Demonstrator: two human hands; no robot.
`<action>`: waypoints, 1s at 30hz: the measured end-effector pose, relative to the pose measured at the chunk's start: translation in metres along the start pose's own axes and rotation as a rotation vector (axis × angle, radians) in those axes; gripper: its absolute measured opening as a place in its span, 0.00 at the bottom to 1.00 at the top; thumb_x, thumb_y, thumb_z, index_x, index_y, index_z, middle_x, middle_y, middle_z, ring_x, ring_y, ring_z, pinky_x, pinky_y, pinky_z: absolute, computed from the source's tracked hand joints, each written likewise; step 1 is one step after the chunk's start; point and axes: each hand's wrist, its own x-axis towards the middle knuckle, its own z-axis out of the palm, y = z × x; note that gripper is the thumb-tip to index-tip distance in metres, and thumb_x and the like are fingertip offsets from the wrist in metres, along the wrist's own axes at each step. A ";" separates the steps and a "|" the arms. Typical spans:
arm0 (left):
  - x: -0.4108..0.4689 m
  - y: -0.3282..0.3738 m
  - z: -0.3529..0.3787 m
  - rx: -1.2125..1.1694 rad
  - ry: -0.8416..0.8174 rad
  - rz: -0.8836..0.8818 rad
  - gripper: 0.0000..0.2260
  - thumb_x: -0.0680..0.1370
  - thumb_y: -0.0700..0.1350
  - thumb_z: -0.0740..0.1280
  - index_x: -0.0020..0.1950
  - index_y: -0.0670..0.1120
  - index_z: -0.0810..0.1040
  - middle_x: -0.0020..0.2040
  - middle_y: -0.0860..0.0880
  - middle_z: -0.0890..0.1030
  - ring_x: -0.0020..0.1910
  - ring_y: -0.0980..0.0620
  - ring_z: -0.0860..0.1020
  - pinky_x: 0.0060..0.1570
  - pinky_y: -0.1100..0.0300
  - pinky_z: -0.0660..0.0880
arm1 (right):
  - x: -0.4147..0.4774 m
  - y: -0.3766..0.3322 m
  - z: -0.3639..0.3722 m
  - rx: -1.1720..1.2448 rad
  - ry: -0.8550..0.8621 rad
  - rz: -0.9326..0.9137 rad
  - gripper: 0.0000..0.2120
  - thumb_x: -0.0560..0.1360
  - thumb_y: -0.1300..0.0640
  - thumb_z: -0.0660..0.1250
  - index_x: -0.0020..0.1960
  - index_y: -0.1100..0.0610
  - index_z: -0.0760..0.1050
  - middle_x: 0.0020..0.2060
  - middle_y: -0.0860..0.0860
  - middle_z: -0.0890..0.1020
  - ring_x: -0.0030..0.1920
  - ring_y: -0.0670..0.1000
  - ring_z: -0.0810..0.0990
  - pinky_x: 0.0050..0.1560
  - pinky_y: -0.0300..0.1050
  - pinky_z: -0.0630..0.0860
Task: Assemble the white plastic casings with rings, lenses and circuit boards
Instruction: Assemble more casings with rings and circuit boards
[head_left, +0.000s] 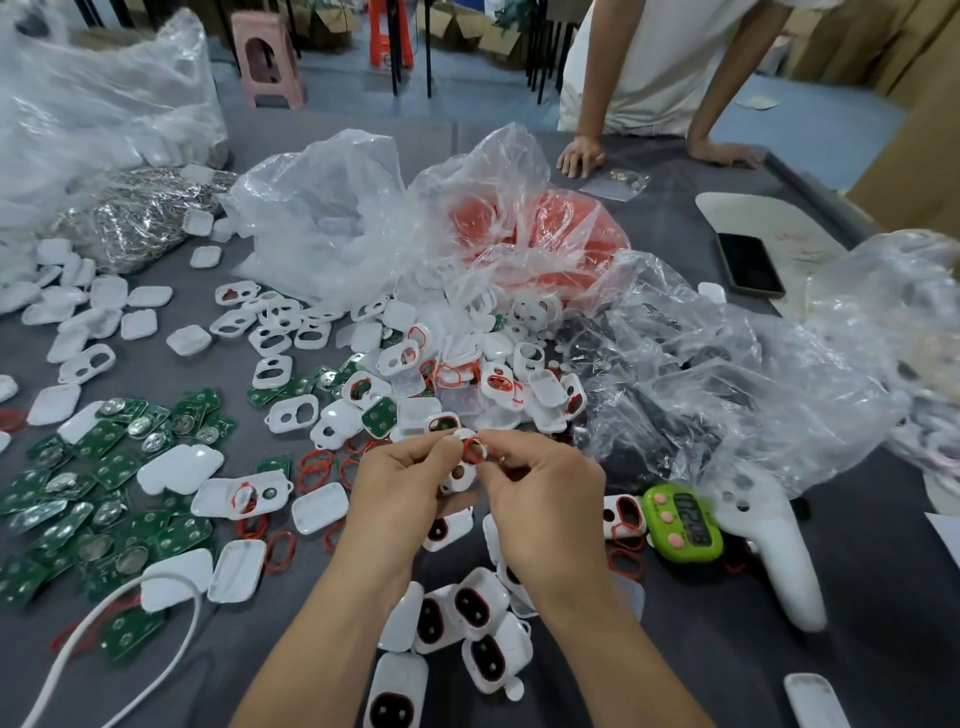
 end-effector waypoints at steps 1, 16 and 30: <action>-0.001 0.000 0.001 -0.003 0.005 -0.004 0.13 0.82 0.40 0.67 0.44 0.48 0.89 0.48 0.44 0.87 0.50 0.45 0.86 0.43 0.59 0.83 | 0.000 0.001 0.001 -0.029 -0.001 -0.019 0.24 0.74 0.60 0.75 0.56 0.32 0.78 0.44 0.36 0.85 0.44 0.39 0.83 0.46 0.38 0.81; -0.010 -0.005 0.005 0.020 -0.059 0.086 0.14 0.83 0.35 0.63 0.55 0.48 0.88 0.39 0.44 0.82 0.40 0.53 0.82 0.48 0.59 0.83 | 0.006 -0.008 -0.012 -0.249 -0.113 -0.234 0.07 0.78 0.60 0.70 0.49 0.53 0.86 0.40 0.50 0.86 0.41 0.50 0.82 0.46 0.51 0.79; -0.005 0.011 -0.020 0.252 -0.373 0.037 0.19 0.85 0.34 0.60 0.57 0.51 0.87 0.52 0.42 0.87 0.52 0.44 0.85 0.50 0.53 0.84 | 0.018 0.006 -0.032 -0.208 -0.275 -0.330 0.11 0.67 0.54 0.77 0.34 0.53 0.76 0.28 0.46 0.75 0.32 0.48 0.73 0.35 0.43 0.71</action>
